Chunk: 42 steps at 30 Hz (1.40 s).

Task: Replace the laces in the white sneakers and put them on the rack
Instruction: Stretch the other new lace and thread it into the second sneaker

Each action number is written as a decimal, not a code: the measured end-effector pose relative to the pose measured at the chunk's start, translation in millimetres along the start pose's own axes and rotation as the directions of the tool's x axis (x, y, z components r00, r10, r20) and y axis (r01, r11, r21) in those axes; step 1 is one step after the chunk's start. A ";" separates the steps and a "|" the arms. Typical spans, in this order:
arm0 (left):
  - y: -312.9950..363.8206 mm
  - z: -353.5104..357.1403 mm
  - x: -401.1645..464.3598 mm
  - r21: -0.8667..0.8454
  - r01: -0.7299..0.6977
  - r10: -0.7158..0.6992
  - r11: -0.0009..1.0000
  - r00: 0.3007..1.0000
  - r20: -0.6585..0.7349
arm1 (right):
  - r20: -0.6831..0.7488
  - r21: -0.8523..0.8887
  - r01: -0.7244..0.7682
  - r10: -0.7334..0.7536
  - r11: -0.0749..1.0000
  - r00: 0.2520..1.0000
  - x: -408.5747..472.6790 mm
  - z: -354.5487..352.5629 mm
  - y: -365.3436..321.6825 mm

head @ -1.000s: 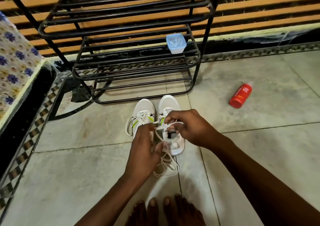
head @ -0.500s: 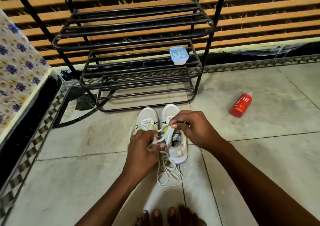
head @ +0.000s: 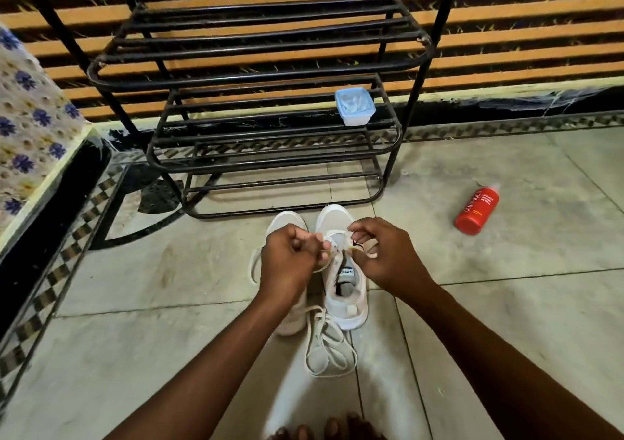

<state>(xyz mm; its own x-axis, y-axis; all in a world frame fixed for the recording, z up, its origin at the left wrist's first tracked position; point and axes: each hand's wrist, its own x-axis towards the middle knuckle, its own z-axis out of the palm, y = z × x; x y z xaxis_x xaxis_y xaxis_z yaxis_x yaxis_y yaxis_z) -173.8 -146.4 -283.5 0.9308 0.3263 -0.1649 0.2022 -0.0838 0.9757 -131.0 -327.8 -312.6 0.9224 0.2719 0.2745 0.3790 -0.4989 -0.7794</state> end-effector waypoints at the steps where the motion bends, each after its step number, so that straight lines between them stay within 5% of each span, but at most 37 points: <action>1: -1.4 4.1 10.9 0.053 -0.001 0.001 0.999 1.000 -0.006 | 0.028 -0.036 -0.021 0.022 0.999 0.999 2.0 4.5 9.5; 5: -9.7 18.0 49.3 0.247 -0.014 0.011 0.969 1.000 0.012 | 0.118 -0.162 -0.066 0.086 0.985 0.989 7.7 23.8 30.9; 14: -40.0 49.0 93.4 0.441 -0.088 0.027 0.893 0.989 0.144 | 0.019 -0.280 -0.118 0.128 0.953 0.992 24.3 68.7 62.6; 17: -50.5 52.4 91.9 0.439 -0.127 0.067 0.889 0.986 0.150 | -0.062 -0.190 -0.155 0.146 0.969 0.987 21.3 70.4 61.0; 19: -55.1 53.4 91.0 0.467 -0.164 0.097 0.869 0.982 0.163 | -0.109 -0.045 -0.305 0.299 0.951 0.948 19.4 66.8 60.2; 23: -60.6 52.9 93.8 0.559 -0.275 0.142 0.782 0.953 0.269 | -0.116 0.332 -0.483 0.543 0.811 0.832 16.9 58.2 69.4; 28: -65.8 56.8 92.5 0.648 -0.356 0.157 0.673 0.925 0.345 | -0.025 0.633 -0.483 0.639 0.606 0.769 13.3 52.9 73.7; 37: -61.3 75.5 83.5 0.798 -0.429 0.192 0.423 0.903 0.383 | 0.019 0.708 -0.460 0.636 0.537 0.771 14.1 51.6 76.8; 42: -65.5 75.2 86.5 0.773 -0.438 0.198 0.460 0.899 0.391 | 0.004 0.726 -0.444 0.641 0.526 0.767 13.7 49.9 75.7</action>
<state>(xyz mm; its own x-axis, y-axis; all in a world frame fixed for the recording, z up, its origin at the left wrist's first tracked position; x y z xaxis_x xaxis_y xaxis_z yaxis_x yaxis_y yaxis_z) -83.5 -183.5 -372.5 0.9957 -0.0915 -0.0111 -0.0790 -0.9089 0.4094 -93.4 -320.8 -395.9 0.9504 -0.1080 -0.2916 -0.2642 0.2143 -0.9404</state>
